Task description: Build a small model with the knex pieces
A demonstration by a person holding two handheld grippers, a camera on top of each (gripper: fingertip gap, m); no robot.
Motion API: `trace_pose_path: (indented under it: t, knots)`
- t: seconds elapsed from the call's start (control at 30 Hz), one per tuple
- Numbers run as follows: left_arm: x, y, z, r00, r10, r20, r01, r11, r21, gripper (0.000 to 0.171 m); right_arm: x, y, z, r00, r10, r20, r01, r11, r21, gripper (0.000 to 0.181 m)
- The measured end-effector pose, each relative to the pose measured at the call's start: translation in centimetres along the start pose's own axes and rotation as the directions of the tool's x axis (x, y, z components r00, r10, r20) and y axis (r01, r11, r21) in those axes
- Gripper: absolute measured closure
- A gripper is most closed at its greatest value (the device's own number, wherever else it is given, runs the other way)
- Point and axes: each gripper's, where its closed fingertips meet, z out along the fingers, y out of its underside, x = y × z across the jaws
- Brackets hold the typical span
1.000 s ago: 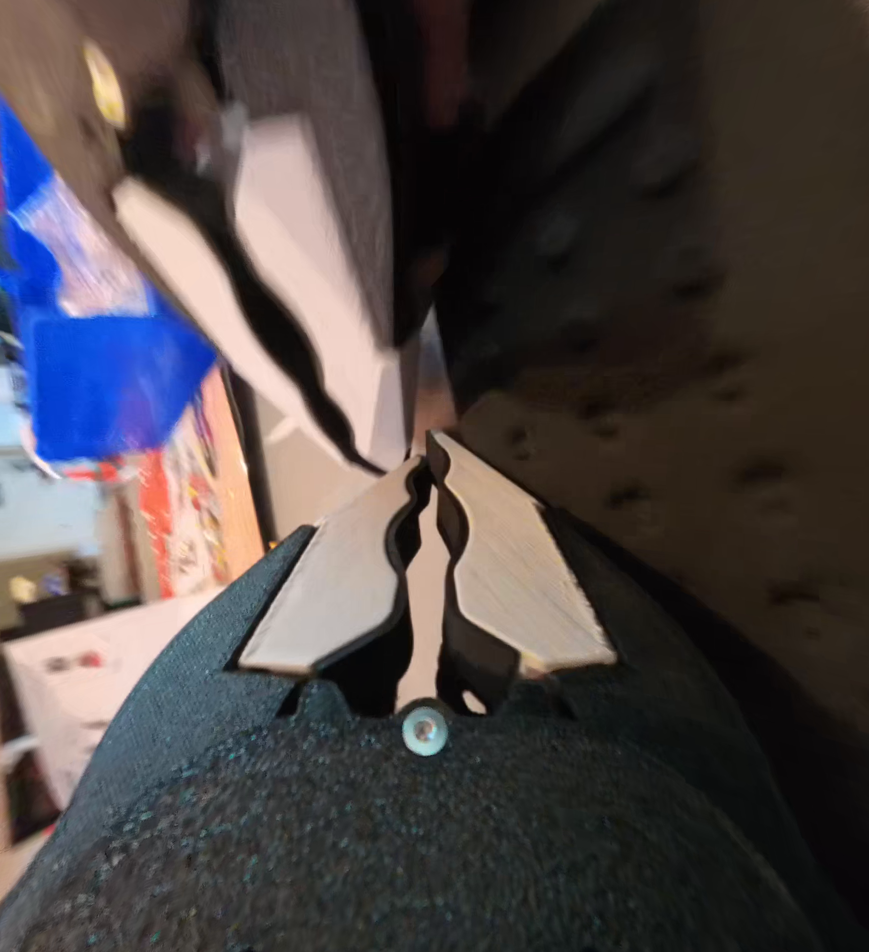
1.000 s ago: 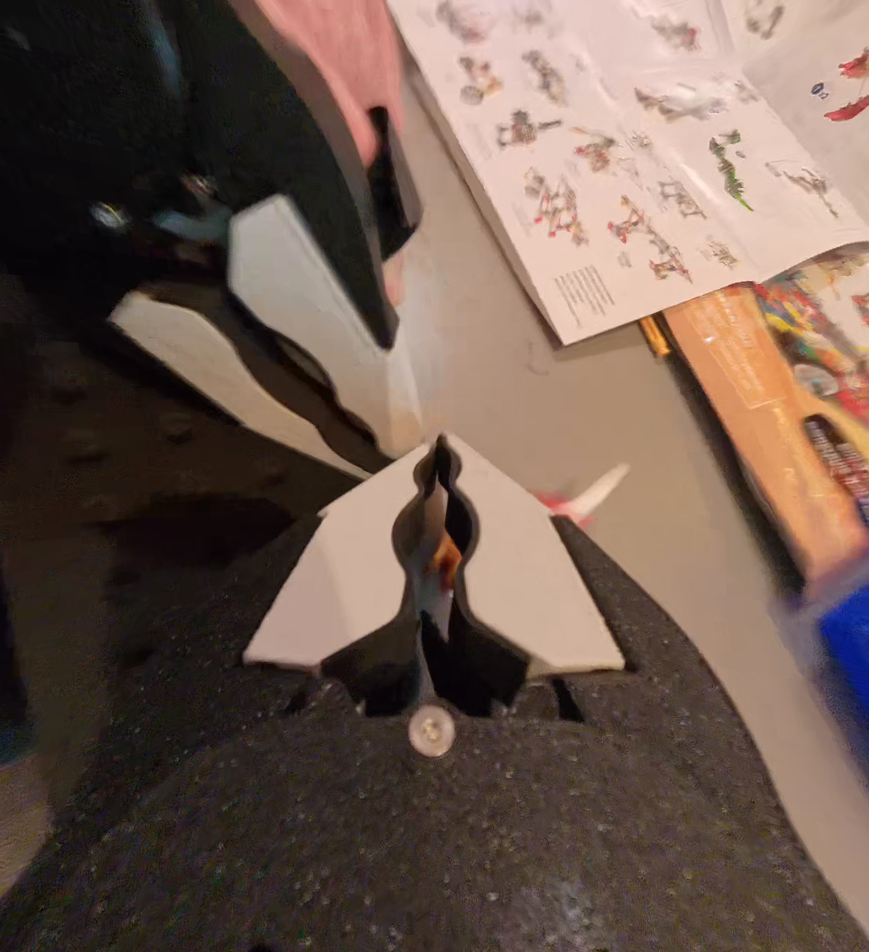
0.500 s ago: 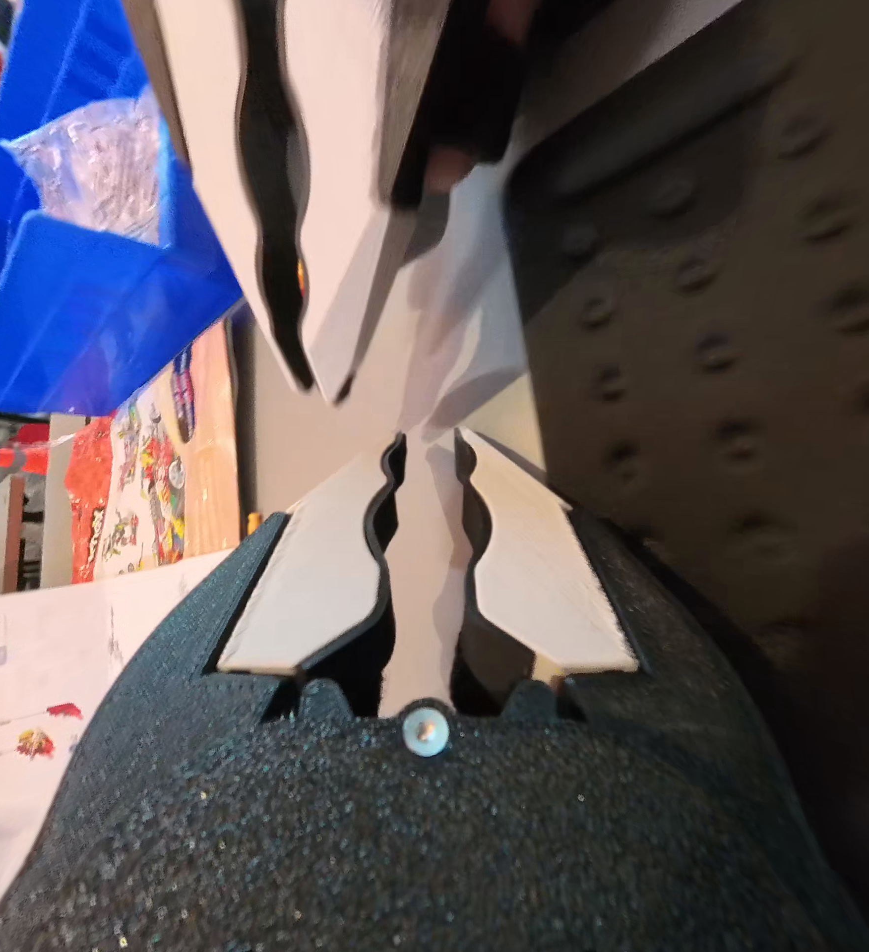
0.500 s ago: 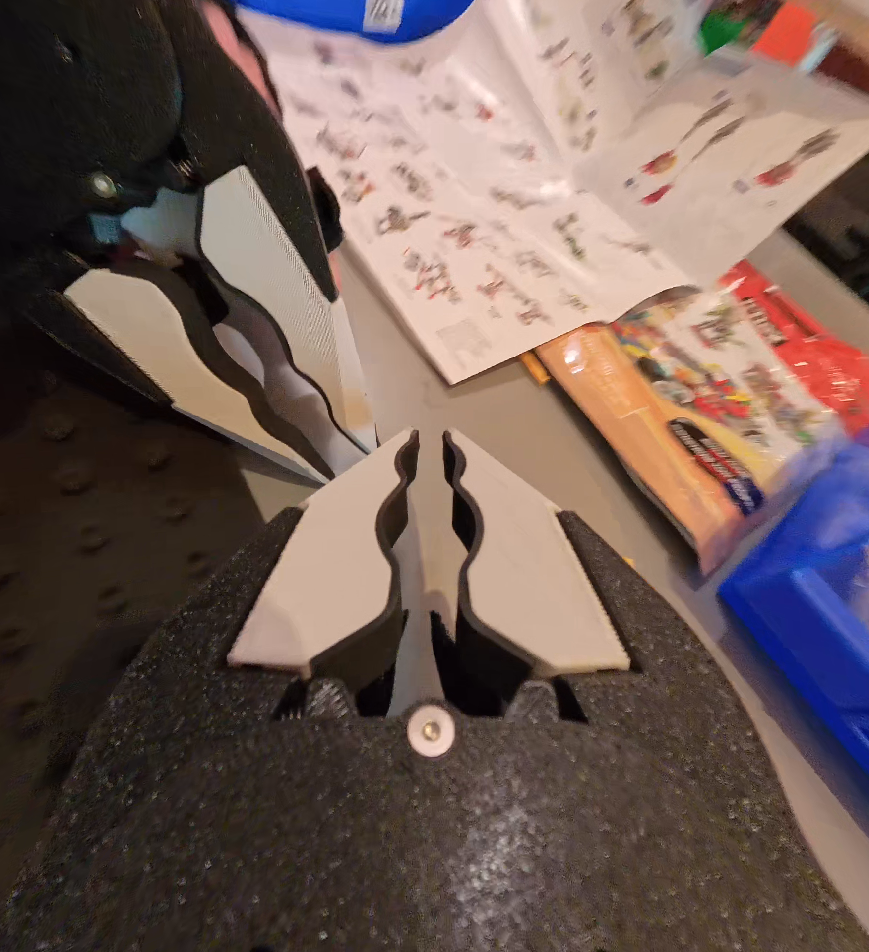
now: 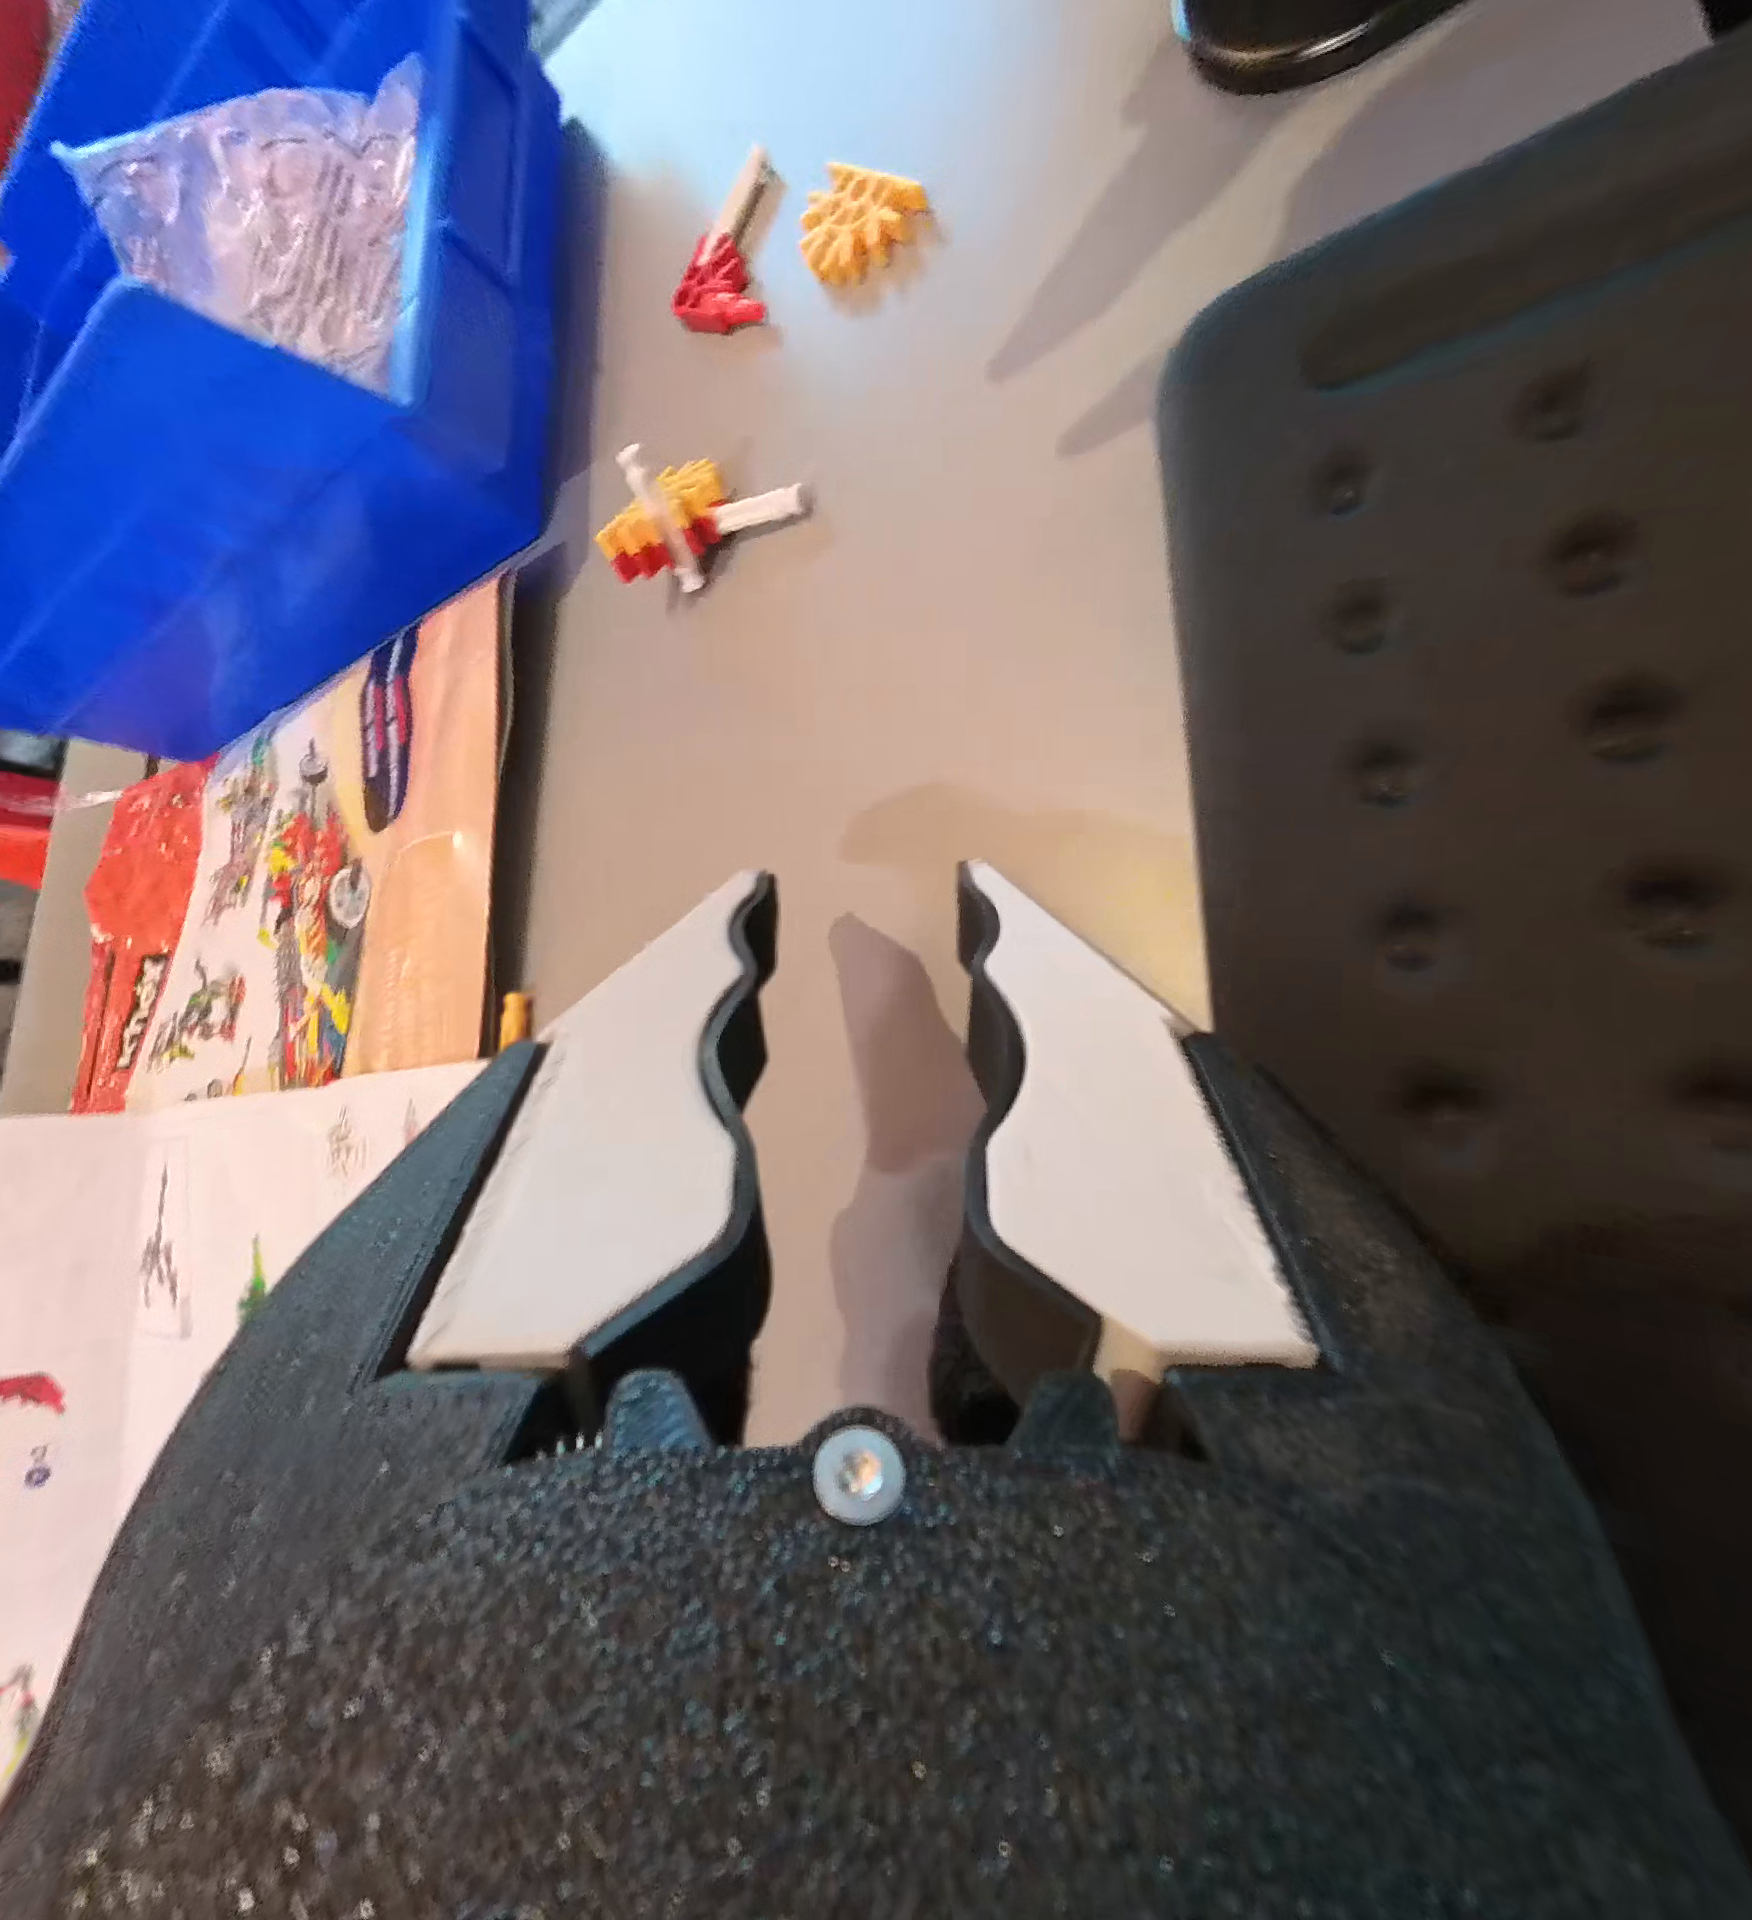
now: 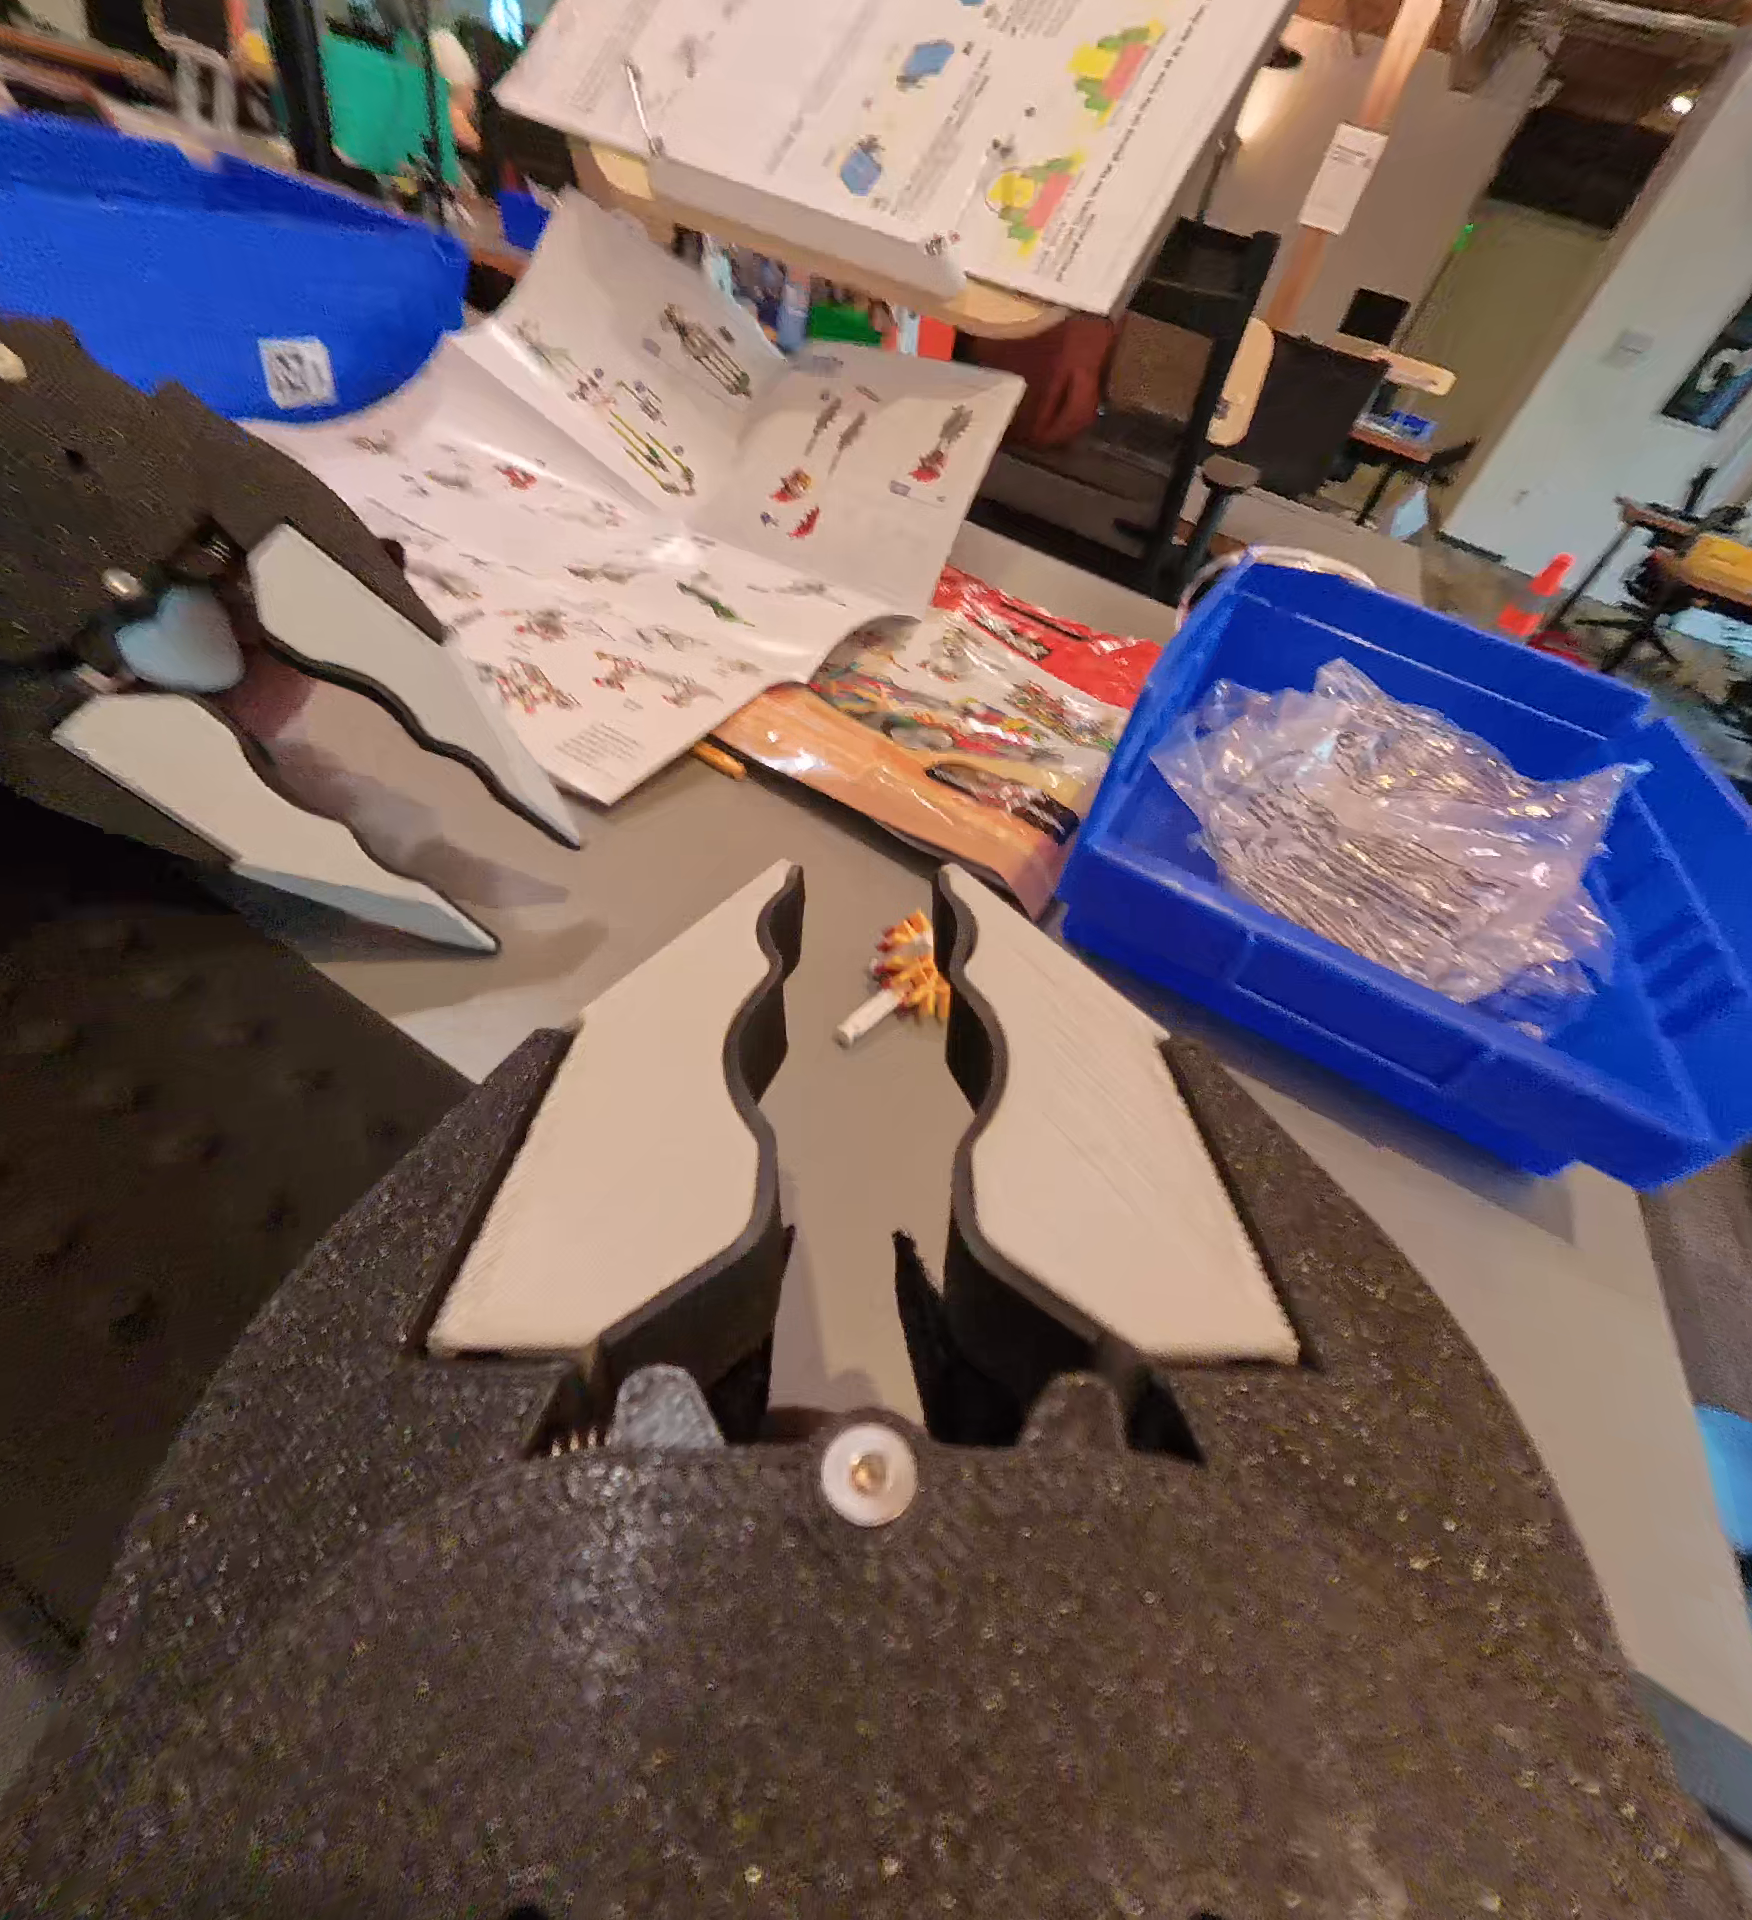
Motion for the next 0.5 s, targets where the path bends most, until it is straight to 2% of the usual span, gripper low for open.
trace_pose_path:
  t: [0.03,0.13,0.27,0.33,0.5]
  knots:
    - [0.2,-0.3,0.2,1.0,0.023,0.0,-0.023,1.0,0.004,0.145,0.0,0.8,0.1,1.0,-0.019,-0.021,0.018,0.999,-0.035,0.156]
    - [0.0,-0.8,0.7,0.998,0.057,0.032,-0.057,0.998,0.003,0.143,0.4,2.3,0.9,0.99,-0.111,-0.092,0.095,0.982,-0.161,0.156]
    - [-0.1,-0.8,0.8,0.999,0.032,0.022,-0.032,0.999,0.009,0.143,-0.5,3.9,3.8,0.995,-0.098,0.002,0.094,0.95,-0.297,0.149]
    - [-0.2,-0.8,0.8,0.999,0.034,0.024,-0.034,0.999,0.007,0.142,0.3,4.4,5.2,0.991,-0.133,-0.02,0.117,0.927,-0.356,0.14]
    - [-0.5,-0.9,0.7,0.997,0.056,0.049,-0.056,0.998,-0.001,0.142,1.8,5.9,7.9,0.993,-0.114,-0.021,0.092,0.881,-0.465,0.14]
